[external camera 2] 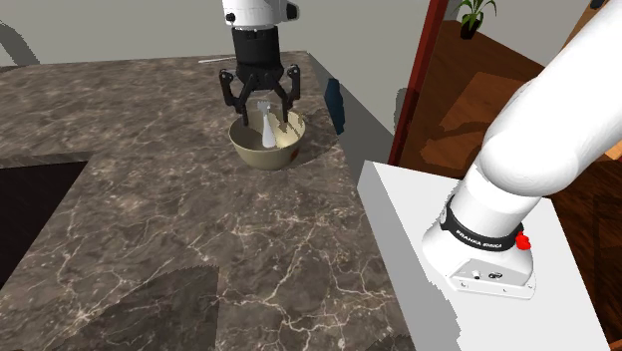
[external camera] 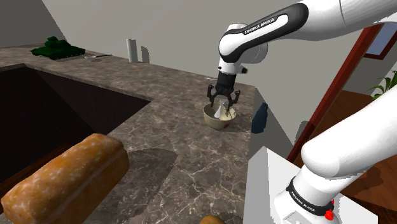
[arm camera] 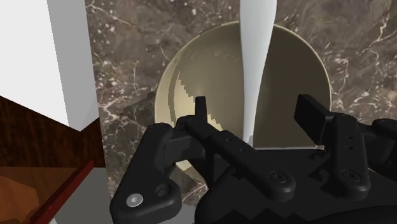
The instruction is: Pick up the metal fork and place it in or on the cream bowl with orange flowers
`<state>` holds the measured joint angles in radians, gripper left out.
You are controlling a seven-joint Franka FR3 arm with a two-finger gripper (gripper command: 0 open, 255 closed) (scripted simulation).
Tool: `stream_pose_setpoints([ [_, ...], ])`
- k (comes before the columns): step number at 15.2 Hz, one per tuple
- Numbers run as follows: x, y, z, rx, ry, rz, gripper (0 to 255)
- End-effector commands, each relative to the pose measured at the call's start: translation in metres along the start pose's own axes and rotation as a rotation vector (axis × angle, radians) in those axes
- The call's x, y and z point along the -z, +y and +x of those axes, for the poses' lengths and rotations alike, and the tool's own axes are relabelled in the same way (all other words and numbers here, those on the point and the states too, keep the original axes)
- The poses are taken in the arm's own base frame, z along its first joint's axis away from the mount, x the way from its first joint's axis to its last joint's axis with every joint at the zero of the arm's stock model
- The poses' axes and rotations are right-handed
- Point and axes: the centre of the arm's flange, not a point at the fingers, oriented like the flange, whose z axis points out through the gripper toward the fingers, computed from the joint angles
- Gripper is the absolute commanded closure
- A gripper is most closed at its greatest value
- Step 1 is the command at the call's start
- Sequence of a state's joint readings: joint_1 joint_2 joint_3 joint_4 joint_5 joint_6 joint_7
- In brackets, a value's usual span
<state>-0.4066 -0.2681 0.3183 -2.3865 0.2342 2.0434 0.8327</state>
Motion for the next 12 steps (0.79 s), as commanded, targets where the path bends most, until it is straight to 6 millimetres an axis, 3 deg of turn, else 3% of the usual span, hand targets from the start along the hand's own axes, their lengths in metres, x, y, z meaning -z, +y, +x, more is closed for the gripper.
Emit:
stream_pose_setpoints([
  [1, 0.0, 0.0, 0.0, 0.0, 0.0, 0.0, 0],
  [4, 0.0, 0.0, 0.0, 0.0, 0.0, 0.0, 0],
  [8, 0.05, 0.0, 0.0, 0.0, 0.0, 0.0, 0],
  [12, 0.05, 0.0, 0.0, 0.0, 0.0, 0.0, 0],
])
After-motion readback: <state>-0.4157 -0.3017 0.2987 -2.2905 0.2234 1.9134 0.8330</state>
